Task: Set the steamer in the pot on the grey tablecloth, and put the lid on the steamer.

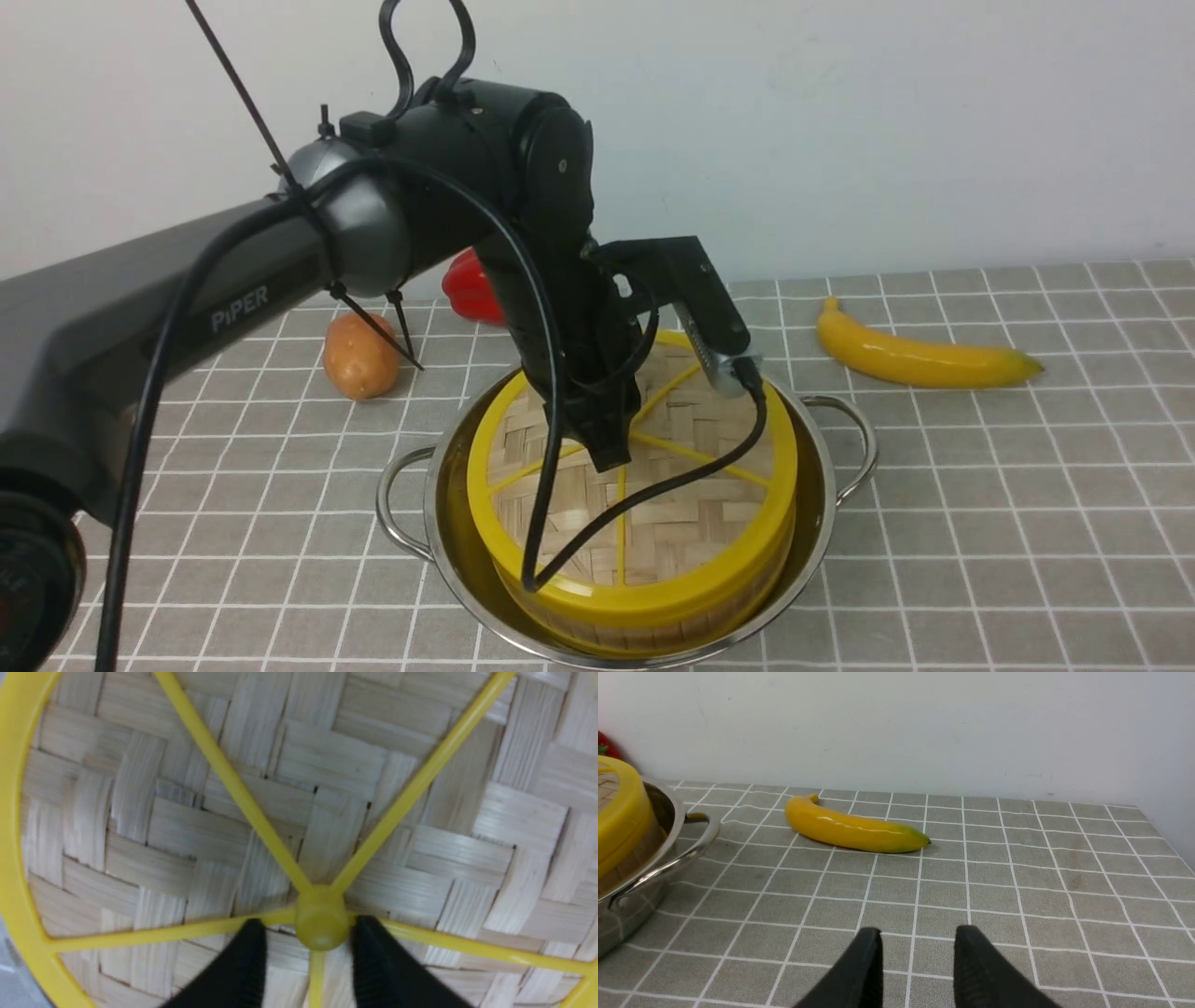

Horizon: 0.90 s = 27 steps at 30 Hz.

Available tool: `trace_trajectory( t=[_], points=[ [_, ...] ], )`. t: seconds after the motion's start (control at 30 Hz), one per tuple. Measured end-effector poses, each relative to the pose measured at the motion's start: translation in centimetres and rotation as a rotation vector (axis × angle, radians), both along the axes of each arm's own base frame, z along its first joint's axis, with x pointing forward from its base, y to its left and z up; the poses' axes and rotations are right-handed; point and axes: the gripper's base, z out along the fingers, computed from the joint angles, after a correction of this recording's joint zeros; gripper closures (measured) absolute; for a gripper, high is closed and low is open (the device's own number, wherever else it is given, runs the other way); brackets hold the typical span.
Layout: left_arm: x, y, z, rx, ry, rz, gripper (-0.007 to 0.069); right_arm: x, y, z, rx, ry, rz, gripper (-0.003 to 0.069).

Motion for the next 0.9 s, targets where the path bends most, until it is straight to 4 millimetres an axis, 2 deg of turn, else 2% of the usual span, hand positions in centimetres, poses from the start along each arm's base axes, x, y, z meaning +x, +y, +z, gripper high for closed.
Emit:
trace_trajectory(
  t=[0.07,0.13,0.2,0.27,0.37,0.4,0.53,0.57,0.67,0.9],
  points=[
    [-0.1,0.1,0.3,0.002,-0.004,0.004,0.022,0.0,0.0,0.0,-0.001,0.0,0.0,0.0416],
    [-0.3,0.2,1.1,-0.008,-0.018,0.01,0.0158,0.0,0.0,0.0,-0.001,0.0,0.0,0.0416],
    [-0.7,0.5,2.7,-0.031,-0.058,0.017,0.0072,0.0,0.0,0.0,-0.001,0.0,0.0,0.0416],
    [-1.5,1.0,5.2,-0.07,-0.117,0.035,0.0012,0.0,0.0,0.0,-0.001,0.0,0.0,0.0416],
    [-2.4,1.5,7.5,-0.108,-0.169,0.05,-0.0013,0.0,0.0,0.0,0.0,0.0,0.0,0.0416],
    [-3.2,2.0,9.6,-0.148,-0.224,0.066,-0.0018,0.0,0.0,0.0,0.0,0.0,0.0,0.0416],
    [-5.0,3.1,14.1,-0.253,-0.367,0.09,0.0003,0.0,0.0,0.0,0.0,0.0,0.0,0.0416],
    [-5.1,3.2,14.2,-0.255,-0.371,0.09,0.0006,0.0,0.0,0.0,0.0,0.0,0.0,0.0416],
    [-6.1,3.8,16.7,-0.324,-0.483,0.09,0.0062,0.0,0.0,0.0,0.0,0.0,0.0,0.0416],
    [-5.9,4.3,17.9,-0.299,-0.612,0.046,0.0178,0.0,0.0,0.0,0.0,0.0,0.0,0.0416]
  ],
)
